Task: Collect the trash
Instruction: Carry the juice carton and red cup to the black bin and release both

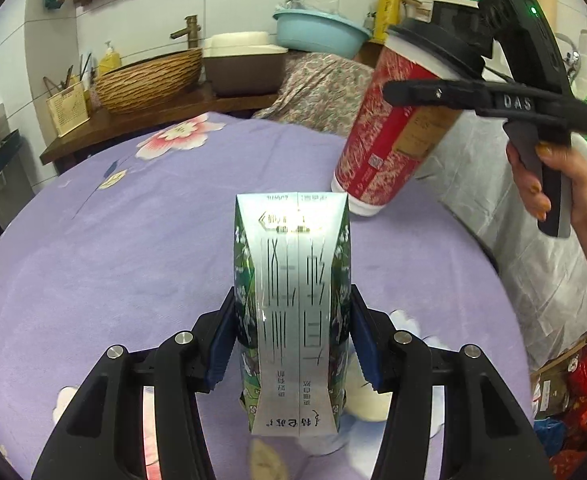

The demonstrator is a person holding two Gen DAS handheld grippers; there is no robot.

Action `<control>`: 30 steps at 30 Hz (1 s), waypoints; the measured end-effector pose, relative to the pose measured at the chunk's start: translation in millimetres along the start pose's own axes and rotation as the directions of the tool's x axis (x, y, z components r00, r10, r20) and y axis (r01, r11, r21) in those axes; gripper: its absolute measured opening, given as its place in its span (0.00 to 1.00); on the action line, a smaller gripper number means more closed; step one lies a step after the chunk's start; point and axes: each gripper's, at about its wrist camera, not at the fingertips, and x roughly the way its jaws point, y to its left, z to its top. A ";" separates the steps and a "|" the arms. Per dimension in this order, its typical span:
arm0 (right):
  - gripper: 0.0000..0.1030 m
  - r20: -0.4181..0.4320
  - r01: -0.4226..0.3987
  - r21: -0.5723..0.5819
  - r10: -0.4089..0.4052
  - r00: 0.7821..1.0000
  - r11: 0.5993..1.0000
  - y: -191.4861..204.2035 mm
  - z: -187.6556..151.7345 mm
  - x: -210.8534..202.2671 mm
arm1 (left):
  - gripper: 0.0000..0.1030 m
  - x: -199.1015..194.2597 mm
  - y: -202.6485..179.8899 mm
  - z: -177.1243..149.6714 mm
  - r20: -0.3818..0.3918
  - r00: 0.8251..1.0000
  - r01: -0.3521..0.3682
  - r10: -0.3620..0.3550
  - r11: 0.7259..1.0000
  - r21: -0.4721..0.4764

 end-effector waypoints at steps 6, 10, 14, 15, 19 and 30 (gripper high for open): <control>0.78 0.041 0.053 0.078 -0.056 0.998 0.996 -31.0 -43.4 -58.9 | 0.50 9.4 -55.2 17.0 0.039 0.996 0.083 -0.085 0.995 0.057; 0.78 0.048 0.128 0.136 -0.135 0.990 0.982 -57.1 -75.8 -97.0 | 0.50 23.2 -92.1 31.2 0.053 0.987 0.147 -0.151 0.986 0.079; 0.78 0.032 0.239 0.164 -0.247 0.968 0.957 -84.1 -110.4 -131.0 | 0.50 35.0 -131.2 49.0 0.074 0.977 0.192 -0.202 0.974 0.120; 0.78 0.022 0.276 0.175 -0.284 0.958 0.945 -92.8 -122.4 -140.5 | 0.50 38.1 -141.3 53.8 0.077 0.973 0.206 -0.217 0.970 0.132; 0.78 -0.009 0.359 0.228 -0.366 0.930 0.905 -120.4 -156.0 -162.9 | 0.50 53.8 -179.9 69.2 0.070 0.963 0.247 -0.262 0.954 0.172; 0.78 -0.140 0.463 0.355 -0.444 0.885 0.812 -189.0 -245.0 -137.0 | 0.50 112.8 -251.7 86.0 -0.006 0.962 0.270 -0.274 0.941 0.206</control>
